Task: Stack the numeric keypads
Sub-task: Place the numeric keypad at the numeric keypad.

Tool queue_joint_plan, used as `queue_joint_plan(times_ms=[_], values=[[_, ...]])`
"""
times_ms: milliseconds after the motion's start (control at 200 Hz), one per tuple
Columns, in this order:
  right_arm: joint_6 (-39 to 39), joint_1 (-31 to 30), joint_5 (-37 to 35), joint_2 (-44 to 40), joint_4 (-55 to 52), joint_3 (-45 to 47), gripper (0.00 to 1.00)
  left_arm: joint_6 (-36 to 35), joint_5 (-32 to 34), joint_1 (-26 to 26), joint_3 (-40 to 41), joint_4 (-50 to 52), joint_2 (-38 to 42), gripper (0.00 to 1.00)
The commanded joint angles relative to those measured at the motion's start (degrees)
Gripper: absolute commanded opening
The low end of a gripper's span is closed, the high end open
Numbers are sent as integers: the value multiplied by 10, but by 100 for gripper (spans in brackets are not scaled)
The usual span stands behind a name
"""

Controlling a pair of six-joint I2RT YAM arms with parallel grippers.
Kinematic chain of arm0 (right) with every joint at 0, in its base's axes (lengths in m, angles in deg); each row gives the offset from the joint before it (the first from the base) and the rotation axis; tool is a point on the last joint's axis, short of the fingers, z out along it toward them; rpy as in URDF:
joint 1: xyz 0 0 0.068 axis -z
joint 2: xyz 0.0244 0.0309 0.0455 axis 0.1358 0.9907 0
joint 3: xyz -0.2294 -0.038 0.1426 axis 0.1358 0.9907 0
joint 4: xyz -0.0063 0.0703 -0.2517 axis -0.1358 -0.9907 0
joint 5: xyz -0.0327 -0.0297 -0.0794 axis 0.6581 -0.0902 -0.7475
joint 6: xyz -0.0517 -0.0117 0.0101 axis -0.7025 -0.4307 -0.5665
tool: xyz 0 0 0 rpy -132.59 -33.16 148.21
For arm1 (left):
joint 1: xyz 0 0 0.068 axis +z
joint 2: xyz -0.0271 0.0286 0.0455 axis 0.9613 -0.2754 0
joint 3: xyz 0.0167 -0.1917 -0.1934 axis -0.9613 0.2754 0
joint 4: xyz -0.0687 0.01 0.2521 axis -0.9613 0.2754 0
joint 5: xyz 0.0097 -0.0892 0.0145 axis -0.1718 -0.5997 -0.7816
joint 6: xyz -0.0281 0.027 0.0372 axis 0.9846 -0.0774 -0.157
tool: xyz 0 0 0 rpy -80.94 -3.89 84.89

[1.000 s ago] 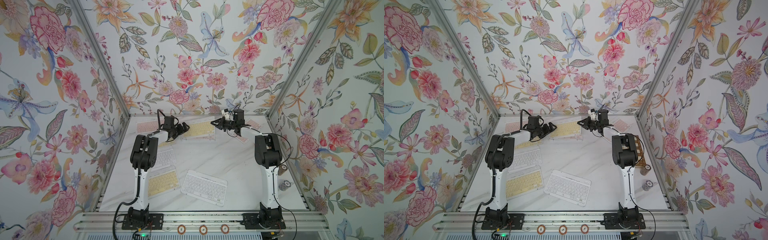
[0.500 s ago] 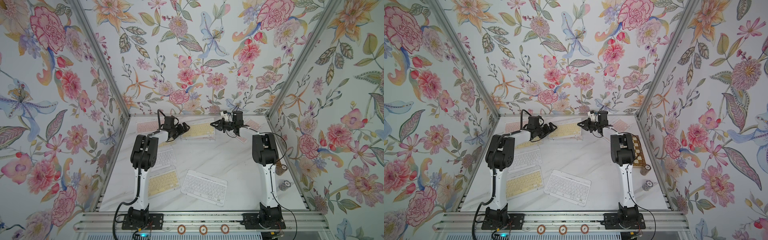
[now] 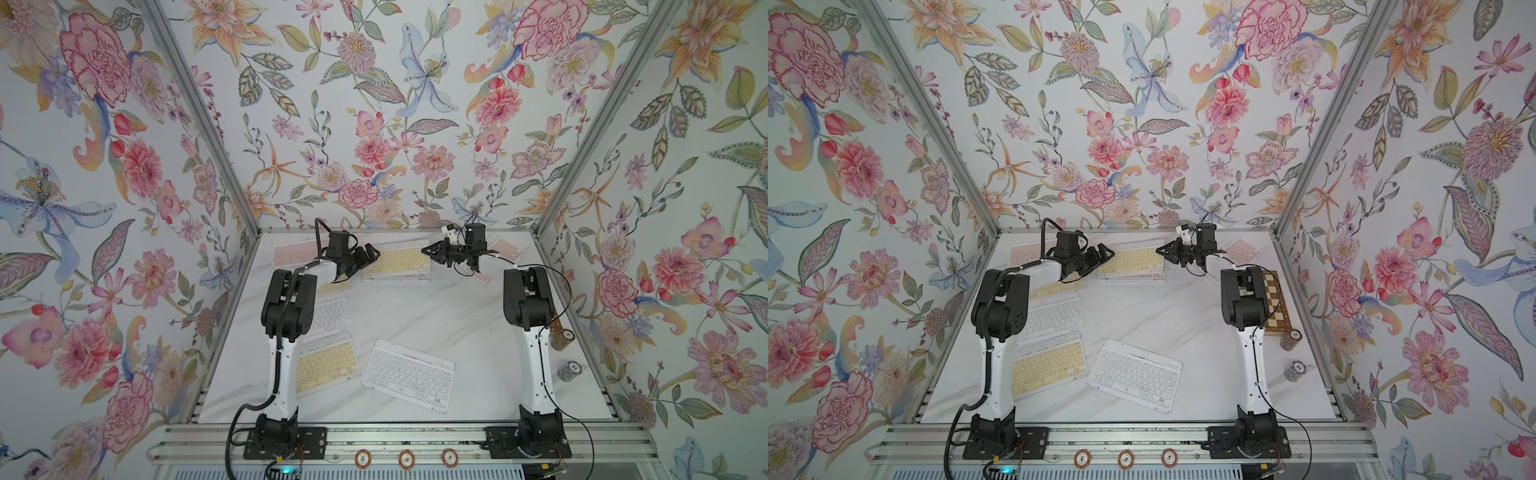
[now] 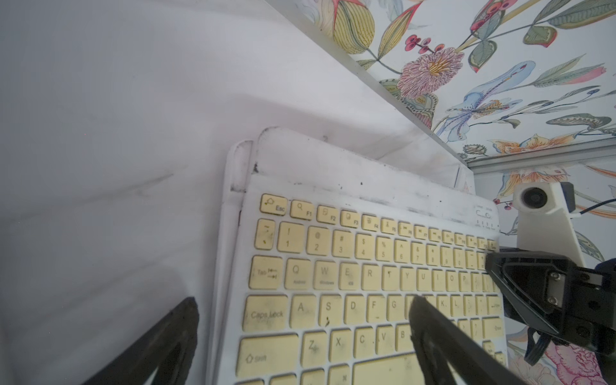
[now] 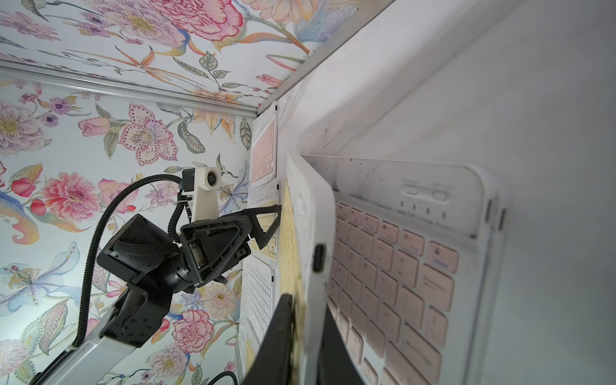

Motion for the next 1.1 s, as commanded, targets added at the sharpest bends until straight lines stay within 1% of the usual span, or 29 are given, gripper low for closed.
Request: queue_joint_plan(times_ms=[0,125,260,686,886,946,1096], values=[[-23,3,9,21,-13,-32,17,4,-3,-5,-15,8,-15,99],[-29,3,8,28,-26,-41,20,3,-3,-8,-14,9,-9,99],[-35,3,7,35,-34,-48,20,3,-3,-10,-9,8,-2,99],[-59,4,-1,52,-72,-80,26,-7,7,-11,22,12,30,99],[-72,3,-9,60,-93,-94,31,-8,9,-11,33,12,42,99],[-77,3,-13,62,-102,-101,34,-9,9,-11,38,12,45,99],[-95,1,-23,68,-130,-120,37,-7,8,-11,49,7,58,99]])
